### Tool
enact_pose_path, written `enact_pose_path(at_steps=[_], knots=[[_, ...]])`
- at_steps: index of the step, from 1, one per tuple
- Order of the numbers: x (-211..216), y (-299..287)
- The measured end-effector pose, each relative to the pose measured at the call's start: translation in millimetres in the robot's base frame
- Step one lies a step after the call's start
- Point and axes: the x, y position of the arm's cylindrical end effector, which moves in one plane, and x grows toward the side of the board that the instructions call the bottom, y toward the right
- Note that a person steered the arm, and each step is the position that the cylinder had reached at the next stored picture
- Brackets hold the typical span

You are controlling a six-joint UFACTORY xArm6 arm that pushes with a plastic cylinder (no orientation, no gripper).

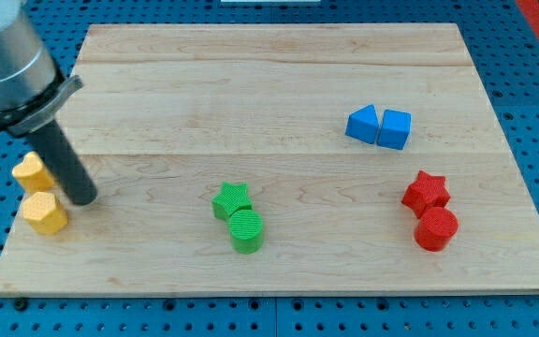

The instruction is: Push the yellow heart to the top left of the yellow hexagon

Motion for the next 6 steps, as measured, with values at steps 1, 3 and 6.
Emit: enact_pose_path(at_steps=[1,3,6], knots=[[-72.3,21.7],[-70.0,-62.3],[-28.9,-89.6]])
